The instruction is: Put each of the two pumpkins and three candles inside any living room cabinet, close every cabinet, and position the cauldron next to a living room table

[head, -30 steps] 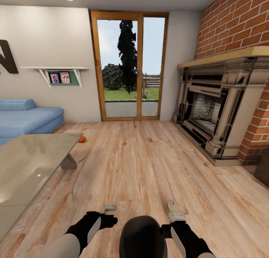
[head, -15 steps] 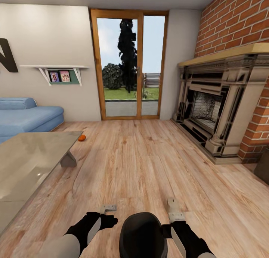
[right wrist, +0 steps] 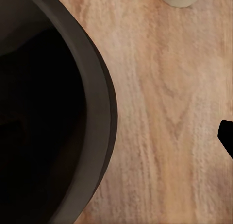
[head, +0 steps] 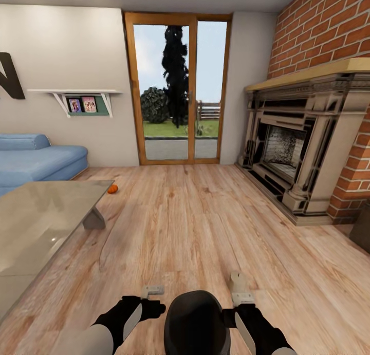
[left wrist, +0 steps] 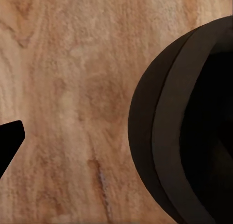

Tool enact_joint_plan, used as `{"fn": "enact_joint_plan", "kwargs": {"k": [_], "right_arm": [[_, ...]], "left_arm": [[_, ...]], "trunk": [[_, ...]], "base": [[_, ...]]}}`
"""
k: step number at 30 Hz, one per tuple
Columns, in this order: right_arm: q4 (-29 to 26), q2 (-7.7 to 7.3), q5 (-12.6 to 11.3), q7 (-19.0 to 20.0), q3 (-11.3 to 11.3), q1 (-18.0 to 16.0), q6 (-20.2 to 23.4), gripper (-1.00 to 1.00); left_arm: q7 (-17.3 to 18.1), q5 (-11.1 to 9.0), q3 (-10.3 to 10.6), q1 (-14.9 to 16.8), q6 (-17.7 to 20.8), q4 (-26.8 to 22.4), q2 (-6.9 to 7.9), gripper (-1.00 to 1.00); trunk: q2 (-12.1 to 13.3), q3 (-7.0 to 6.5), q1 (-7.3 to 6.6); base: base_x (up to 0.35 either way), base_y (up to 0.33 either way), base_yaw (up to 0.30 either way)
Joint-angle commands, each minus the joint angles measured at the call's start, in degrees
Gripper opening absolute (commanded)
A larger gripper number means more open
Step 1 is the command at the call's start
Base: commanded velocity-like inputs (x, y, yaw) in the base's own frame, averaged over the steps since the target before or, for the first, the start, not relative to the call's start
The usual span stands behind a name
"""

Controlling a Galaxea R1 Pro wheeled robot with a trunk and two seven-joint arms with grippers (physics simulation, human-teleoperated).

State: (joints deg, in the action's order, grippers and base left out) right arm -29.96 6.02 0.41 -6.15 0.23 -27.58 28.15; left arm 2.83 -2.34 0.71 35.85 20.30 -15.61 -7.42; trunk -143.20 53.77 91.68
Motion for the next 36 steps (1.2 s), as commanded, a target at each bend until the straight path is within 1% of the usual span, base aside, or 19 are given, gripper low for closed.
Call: {"fn": "enact_joint_plan", "kwargs": {"k": [1,3,14,15,19,20,24,25,32,36], "right_arm": [[-0.1,0.02,0.0,-0.2,0.0,0.0,0.3,1.0],[-0.1,0.03,0.0,-0.2,0.0,0.0,0.3,1.0],[0.0,0.13,0.0,-0.2,0.1,0.0,0.3,1.0],[0.0,0.23,-0.1,-0.2,0.1,0.0,0.3,1.0],[-0.1,1.47,-0.1,-0.4,0.3,0.0,0.3,1.0],[-0.1,1.85,-0.1,-0.5,0.3,0.0,0.4,1.0],[-0.1,2.41,-0.3,-0.6,0.4,-0.1,0.4,1.0],[-0.1,2.51,-0.4,-0.6,0.4,-0.1,0.4,1.0],[0.0,2.62,-0.5,-0.6,0.3,-0.2,0.4,1.0],[0.0,2.6,-0.4,-0.6,0.3,-0.2,0.4,1.0]], "left_arm": [[0.1,-0.2,0.1,0.0,0.3,-0.1,0.0,1.0],[0.1,-0.2,0.1,0.0,0.3,0.0,-0.02,1.0],[0.1,-0.2,0.1,0.0,-0.1,0.0,-0.13,1.0],[0.1,-0.2,0.1,0.0,-0.5,0.0,-0.13,1.0],[0.1,-0.2,0.1,0.0,-1.1,0.0,-0.13,1.0],[0.1,-0.2,0.1,0.0,-1.2,0.0,-0.13,1.0],[0.1,-0.2,0.1,0.0,-1.3,0.0,-0.13,1.0],[0.1,-0.2,0.1,0.0,-1.3,0.1,-0.13,1.0],[0.1,-0.2,0.1,0.0,-1.4,0.1,-0.13,1.0],[0.2,-0.2,0.1,0.0,-1.4,0.1,-0.13,1.0]], "trunk": [[-0.1,0.28,0.02],[-0.1,0.73,0.07],[-0.1,0.73,0.07],[-0.1,0.73,0.07],[-0.1,0.73,0.07],[-0.1,0.95,0.1],[-0.1,1.84,0.2],[-0.1,1.84,0.2],[-0.1,1.84,0.2],[-0.2,2.72,0.3]], "base": [[0.0,0.0,0.0],[0.0,0.0,0.0],[0.0,0.0,0.0],[0.0,0.0,0.0],[0.0,0.0,0.0],[0.0,0.0,0.0],[0.0,0.0,0.0],[0.0,0.0,0.0],[0.0,0.0,0.0],[0.0,0.0,0.0]]}}
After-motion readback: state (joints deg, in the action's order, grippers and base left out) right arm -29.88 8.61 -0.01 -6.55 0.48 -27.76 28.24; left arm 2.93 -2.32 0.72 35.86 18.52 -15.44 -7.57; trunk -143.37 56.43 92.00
